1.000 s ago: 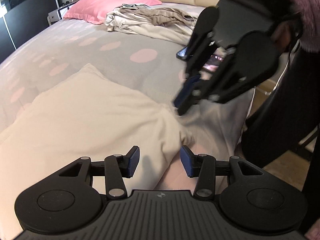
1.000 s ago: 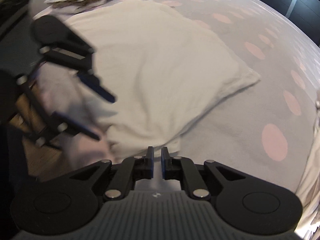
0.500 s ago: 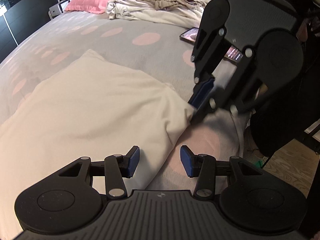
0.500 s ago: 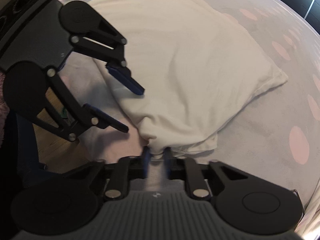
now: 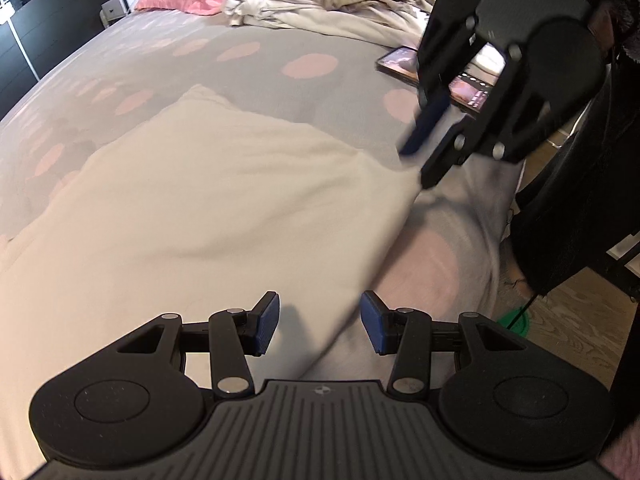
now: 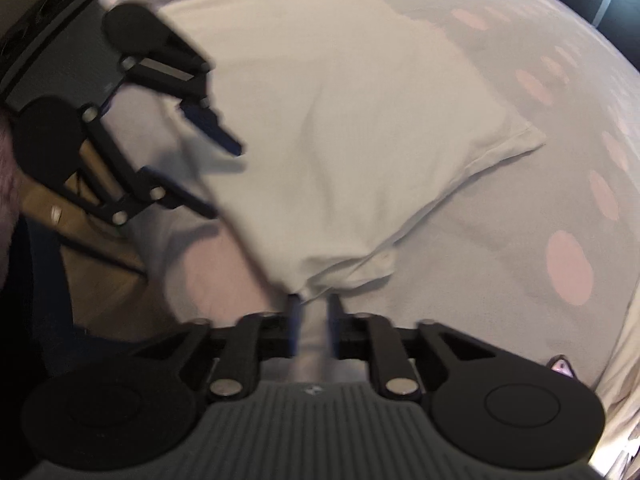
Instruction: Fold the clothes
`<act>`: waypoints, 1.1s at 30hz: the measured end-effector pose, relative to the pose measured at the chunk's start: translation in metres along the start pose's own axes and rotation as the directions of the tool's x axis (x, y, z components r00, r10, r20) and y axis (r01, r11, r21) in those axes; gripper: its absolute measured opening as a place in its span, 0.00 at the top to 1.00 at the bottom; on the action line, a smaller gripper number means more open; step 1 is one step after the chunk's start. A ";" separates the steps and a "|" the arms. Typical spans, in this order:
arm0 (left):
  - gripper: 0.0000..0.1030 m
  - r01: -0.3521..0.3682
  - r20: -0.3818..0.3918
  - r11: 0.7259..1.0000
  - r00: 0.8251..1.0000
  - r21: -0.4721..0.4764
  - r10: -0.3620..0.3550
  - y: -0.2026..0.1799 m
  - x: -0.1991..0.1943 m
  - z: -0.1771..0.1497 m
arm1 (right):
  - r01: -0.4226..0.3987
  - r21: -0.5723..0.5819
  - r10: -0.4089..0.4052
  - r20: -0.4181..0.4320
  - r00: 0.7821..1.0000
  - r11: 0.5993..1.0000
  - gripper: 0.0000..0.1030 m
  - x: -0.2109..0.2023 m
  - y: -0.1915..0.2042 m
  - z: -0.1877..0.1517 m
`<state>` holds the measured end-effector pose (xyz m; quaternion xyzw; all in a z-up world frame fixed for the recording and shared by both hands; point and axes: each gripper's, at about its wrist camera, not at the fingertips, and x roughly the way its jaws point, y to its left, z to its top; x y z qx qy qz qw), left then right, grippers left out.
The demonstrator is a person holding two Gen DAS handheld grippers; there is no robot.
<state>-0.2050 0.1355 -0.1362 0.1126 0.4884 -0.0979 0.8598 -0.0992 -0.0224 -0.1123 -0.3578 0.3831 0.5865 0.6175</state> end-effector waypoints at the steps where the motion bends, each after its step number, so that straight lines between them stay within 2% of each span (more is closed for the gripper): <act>1: 0.59 0.000 -0.002 1.000 1.000 -0.014 0.000 0.007 -0.005 -0.001 | 0.004 0.044 -0.005 0.013 1.000 0.999 0.66 -0.002 -0.007 0.002; 6: 0.58 -0.025 -0.011 0.992 1.000 -0.121 0.024 0.054 -0.036 -0.010 | -0.007 0.261 -0.013 0.076 0.997 0.965 0.65 -0.011 -0.037 0.012; 10: 0.58 -0.081 -0.026 0.973 0.997 -0.215 0.077 0.098 -0.064 -0.021 | -0.057 0.435 0.004 0.123 0.992 0.899 0.59 -0.012 -0.059 0.019; 13: 0.57 -0.128 -0.048 0.951 0.992 -0.281 0.120 0.131 -0.079 -0.032 | -0.082 0.572 0.011 0.128 0.992 0.816 0.56 0.001 -0.071 0.028; 17: 0.57 -0.208 -0.099 0.906 0.978 -0.368 0.184 0.170 -0.082 -0.046 | -0.087 0.718 0.020 0.101 0.995 0.691 0.56 0.016 -0.092 0.034; 20: 0.57 -0.228 -0.101 0.866 0.974 -0.445 0.204 0.192 -0.082 -0.053 | -0.069 0.791 0.014 0.075 0.997 0.608 0.56 0.027 -0.107 0.039; 22: 0.57 -0.222 -0.093 0.847 0.975 -0.482 0.202 0.202 -0.081 -0.057 | -0.053 0.818 0.007 0.060 0.998 0.573 0.56 0.035 -0.115 0.043; 24: 0.57 -0.215 -0.093 0.837 0.976 -0.503 0.195 0.207 -0.077 -0.059 | -0.055 0.831 0.020 0.053 0.998 0.553 0.56 0.046 -0.120 0.050; 28: 0.57 -0.226 -0.109 0.839 0.974 -0.494 0.198 0.215 -0.070 -0.065 | -0.050 0.838 0.049 0.027 0.998 0.543 0.56 0.075 -0.122 0.070; 30: 0.57 -0.236 -0.118 0.834 0.972 -0.499 0.204 0.218 -0.068 -0.069 | 0.002 0.818 0.023 -0.018 1.000 0.576 0.56 0.085 -0.116 0.083; 31: 0.57 -0.241 -0.121 0.829 0.971 -0.505 0.208 0.220 -0.068 -0.072 | 0.024 0.800 0.009 -0.037 0.999 0.600 0.60 0.087 -0.112 0.090; 33: 0.57 -0.251 -0.128 0.818 0.968 -0.518 0.216 0.224 -0.067 -0.077 | 0.046 0.766 -0.006 -0.055 0.998 0.641 0.79 0.089 -0.106 0.101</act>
